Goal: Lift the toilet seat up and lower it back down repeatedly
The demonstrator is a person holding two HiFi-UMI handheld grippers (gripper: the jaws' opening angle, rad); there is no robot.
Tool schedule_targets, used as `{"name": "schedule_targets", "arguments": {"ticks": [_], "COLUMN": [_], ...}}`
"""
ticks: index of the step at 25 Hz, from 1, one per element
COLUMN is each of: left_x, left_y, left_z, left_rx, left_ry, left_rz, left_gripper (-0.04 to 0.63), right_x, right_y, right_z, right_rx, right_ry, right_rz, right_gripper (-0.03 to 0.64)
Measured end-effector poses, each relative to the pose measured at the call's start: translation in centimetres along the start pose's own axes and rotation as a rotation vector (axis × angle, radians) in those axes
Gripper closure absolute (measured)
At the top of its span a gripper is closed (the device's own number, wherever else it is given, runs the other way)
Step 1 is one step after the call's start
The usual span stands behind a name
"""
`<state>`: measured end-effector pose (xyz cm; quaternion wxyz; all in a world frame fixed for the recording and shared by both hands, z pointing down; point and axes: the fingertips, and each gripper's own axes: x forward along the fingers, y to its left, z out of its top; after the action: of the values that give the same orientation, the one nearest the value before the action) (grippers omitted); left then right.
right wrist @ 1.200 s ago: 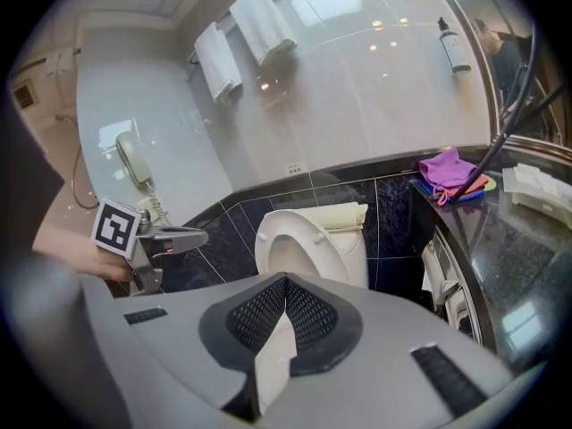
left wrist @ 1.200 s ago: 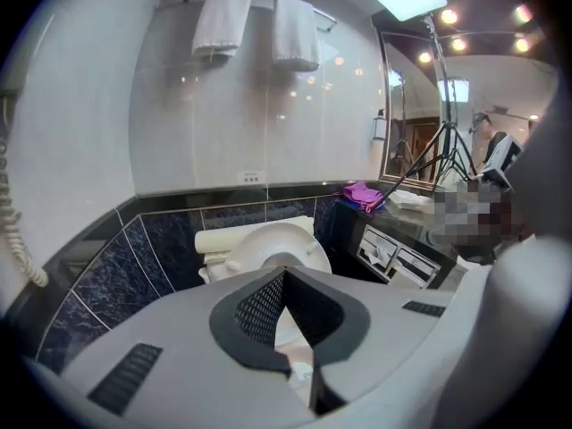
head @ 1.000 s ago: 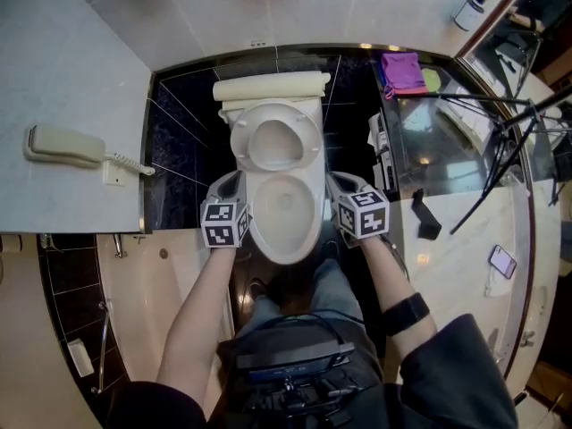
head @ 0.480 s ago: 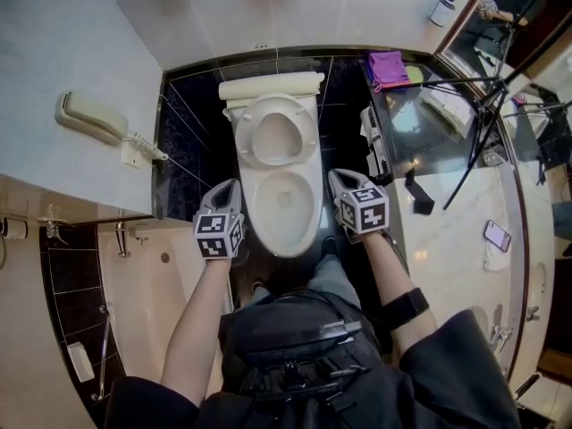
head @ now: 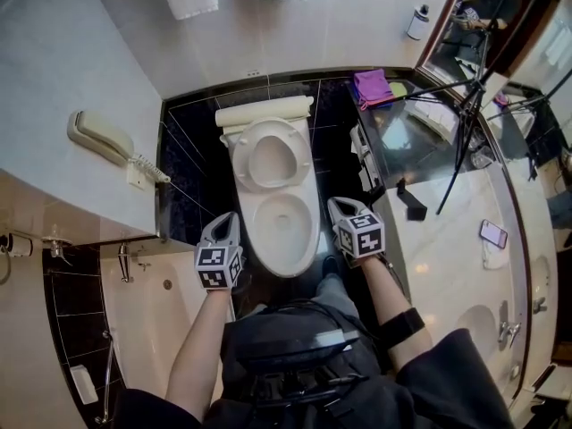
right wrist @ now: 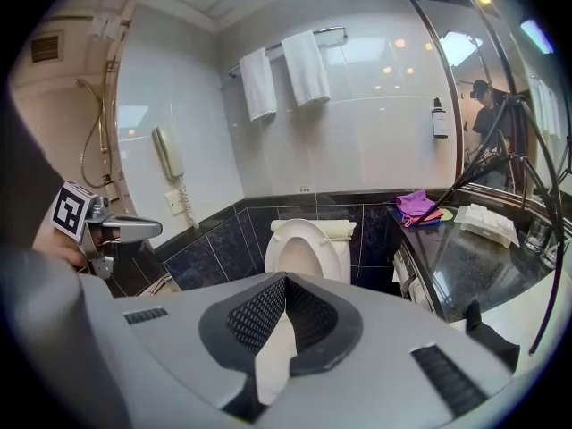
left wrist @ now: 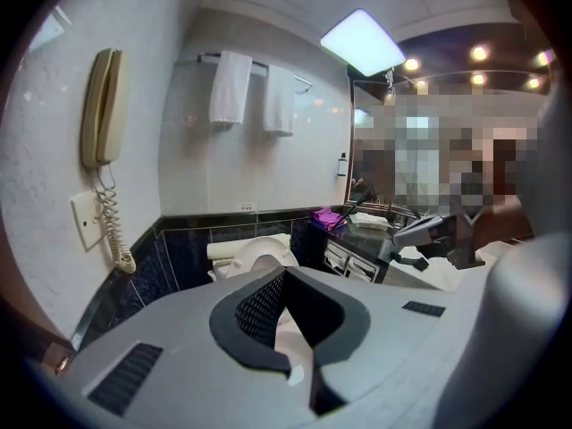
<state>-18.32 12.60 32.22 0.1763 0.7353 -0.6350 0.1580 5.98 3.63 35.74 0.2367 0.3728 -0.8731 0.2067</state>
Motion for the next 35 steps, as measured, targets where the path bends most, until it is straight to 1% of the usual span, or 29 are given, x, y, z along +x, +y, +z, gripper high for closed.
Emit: {"name": "schedule_targets", "arguments": {"ticks": [10, 17, 26, 28, 32, 34, 35], "left_x": [-0.5, -0.3, -0.2, -0.1, 0.8, 1.5, 1.9], "left_y": [-0.4, -0.9, -1.0, -1.1, -1.2, -1.1, -1.1], "left_z": [-0.8, -0.6, -1.0, -1.2, -1.5, -1.6, -1.8], "left_rx": [-0.012, -0.024, -0.029, -0.030, -0.034, -0.037, -0.039], "left_ry": [-0.001, -0.007, 0.006, 0.015, 0.032, 0.042, 0.047], "left_rz": [-0.017, -0.022, -0.001, 0.001, 0.006, 0.007, 0.008], "left_gripper": [0.595, 0.595, 0.595, 0.595, 0.595, 0.595, 0.595], "right_x": [-0.5, -0.3, 0.1, 0.3, 1.5, 2.4, 2.8], "right_y": [-0.2, -0.4, -0.5, -0.9, -2.1, -2.4, -2.5], "right_z": [-1.2, -1.1, -0.9, -0.8, -0.3, 0.4, 0.9], "right_rx": [0.017, 0.022, 0.009, -0.007, -0.071, -0.104, -0.119], "right_ry": [0.003, 0.011, 0.016, 0.018, 0.030, 0.039, 0.043], "right_rz": [-0.012, 0.004, 0.017, -0.002, -0.034, -0.033, -0.031], "right_gripper": [0.600, 0.601, 0.600, 0.600, 0.591, 0.544, 0.541]}}
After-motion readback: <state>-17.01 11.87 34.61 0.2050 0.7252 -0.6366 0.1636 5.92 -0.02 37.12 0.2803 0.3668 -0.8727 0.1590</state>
